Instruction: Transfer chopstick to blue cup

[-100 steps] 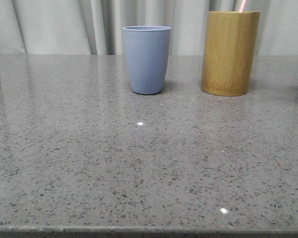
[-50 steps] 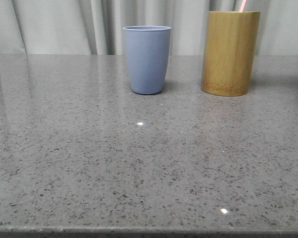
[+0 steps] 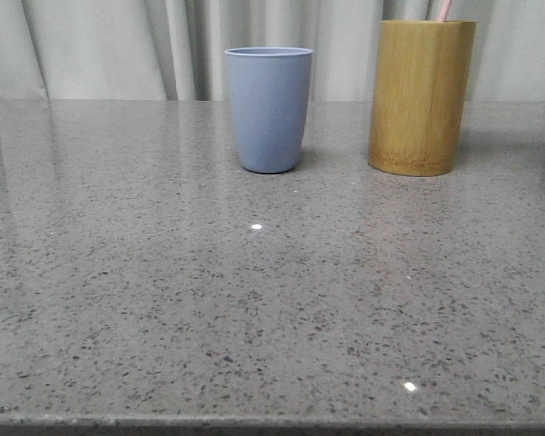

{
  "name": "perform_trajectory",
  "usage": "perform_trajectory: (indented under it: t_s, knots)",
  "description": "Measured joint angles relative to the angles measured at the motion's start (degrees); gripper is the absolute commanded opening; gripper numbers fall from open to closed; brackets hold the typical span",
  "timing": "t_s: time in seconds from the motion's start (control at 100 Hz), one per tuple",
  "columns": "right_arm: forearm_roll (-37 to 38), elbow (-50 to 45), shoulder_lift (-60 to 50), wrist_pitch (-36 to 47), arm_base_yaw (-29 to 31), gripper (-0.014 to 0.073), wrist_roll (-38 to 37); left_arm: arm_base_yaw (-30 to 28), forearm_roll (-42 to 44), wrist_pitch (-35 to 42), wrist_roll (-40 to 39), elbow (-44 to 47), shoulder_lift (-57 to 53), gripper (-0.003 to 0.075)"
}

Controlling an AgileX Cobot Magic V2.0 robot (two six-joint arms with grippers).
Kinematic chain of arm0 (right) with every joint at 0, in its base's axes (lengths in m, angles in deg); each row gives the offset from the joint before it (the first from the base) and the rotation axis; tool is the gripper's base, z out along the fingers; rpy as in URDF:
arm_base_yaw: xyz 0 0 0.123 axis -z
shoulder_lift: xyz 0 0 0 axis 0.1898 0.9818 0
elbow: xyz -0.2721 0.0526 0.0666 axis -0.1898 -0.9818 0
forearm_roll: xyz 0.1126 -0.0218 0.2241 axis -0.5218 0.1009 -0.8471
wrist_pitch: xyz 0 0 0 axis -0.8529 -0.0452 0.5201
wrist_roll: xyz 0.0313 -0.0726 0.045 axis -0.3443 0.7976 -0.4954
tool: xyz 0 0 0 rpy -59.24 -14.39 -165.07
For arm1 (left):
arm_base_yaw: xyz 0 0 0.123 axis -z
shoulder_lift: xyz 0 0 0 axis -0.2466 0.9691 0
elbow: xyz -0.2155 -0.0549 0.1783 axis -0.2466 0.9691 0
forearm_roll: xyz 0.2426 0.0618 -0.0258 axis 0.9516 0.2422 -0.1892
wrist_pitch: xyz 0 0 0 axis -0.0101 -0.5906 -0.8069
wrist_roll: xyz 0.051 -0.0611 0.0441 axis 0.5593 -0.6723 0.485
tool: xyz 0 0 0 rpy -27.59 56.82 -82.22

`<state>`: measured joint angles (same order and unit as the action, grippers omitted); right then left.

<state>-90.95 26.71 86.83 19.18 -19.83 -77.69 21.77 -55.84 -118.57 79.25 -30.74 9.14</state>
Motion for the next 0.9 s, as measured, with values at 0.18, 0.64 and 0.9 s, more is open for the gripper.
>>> perform_trajectory:
  t_s: [0.18, 0.64, 0.9]
  knots:
    - [0.00, 0.00, 0.17, 2.15, 0.00, 0.0359, 0.00, 0.00, 0.00, 0.00, 0.00, 0.00, 0.00, 0.0188]
    - [-0.17, 0.11, 0.26, 2.97, 0.00, -0.0020, 0.00, 0.00, 0.00, 0.00, 0.00, 0.00, 0.00, 0.0188]
    - [-0.17, 0.11, 0.26, 3.92, 0.00, -0.0033, 0.00, 0.00, 0.00, 0.00, 0.00, 0.00, 0.00, 0.0188]
